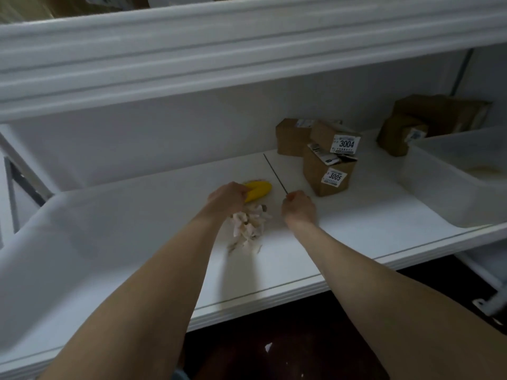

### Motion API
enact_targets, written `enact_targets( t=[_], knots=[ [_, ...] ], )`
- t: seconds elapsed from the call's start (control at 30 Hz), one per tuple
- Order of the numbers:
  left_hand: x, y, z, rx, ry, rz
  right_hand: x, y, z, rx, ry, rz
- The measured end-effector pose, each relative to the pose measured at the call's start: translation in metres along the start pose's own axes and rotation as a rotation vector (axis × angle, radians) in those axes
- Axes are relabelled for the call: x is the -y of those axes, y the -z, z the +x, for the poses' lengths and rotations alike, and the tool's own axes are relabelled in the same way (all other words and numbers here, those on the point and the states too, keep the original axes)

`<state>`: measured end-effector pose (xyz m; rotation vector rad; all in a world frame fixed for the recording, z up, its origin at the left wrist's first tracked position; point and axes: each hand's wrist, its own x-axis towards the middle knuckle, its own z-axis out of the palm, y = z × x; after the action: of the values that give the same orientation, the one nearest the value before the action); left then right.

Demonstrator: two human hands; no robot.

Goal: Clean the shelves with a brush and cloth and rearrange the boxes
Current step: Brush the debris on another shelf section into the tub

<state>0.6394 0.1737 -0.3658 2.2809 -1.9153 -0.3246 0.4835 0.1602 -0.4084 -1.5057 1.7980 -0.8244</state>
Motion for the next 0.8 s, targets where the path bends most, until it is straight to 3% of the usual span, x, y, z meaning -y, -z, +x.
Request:
enact_targets(
  t=[0.13,0.27,0.33,0.43,0.5,0.53,0.63,0.7,0.8],
  knots=[
    [0.015,0.009,-0.014,0.187,-0.095,-0.248,0.005,-0.004,0.000,-0.014,-0.021,-0.003],
    [0.027,0.024,-0.032,0.291,-0.130,-0.266,0.010,-0.006,-0.007,-0.028,0.005,0.053],
    [0.035,0.028,-0.033,0.194,-0.125,-0.337,0.009,-0.006,-0.012,-0.049,0.046,0.082],
    [0.048,0.022,-0.033,-0.125,-0.003,-0.572,0.006,-0.003,-0.019,-0.045,0.071,0.073],
    [0.061,0.017,-0.031,-0.282,0.105,-0.471,0.003,-0.001,-0.022,-0.022,0.059,0.067],
    [0.066,0.016,-0.033,-0.285,0.153,-0.378,0.003,0.000,-0.023,-0.011,0.050,0.066],
    [0.066,0.010,-0.039,-0.176,0.239,-0.227,0.004,0.003,-0.023,0.008,0.030,0.070],
    [0.055,0.004,-0.040,-0.086,0.165,-0.165,0.006,0.003,-0.023,0.027,0.033,0.071],
    [0.040,0.010,-0.042,0.083,0.031,-0.332,0.011,-0.002,-0.024,0.052,0.061,0.073]
  ],
)
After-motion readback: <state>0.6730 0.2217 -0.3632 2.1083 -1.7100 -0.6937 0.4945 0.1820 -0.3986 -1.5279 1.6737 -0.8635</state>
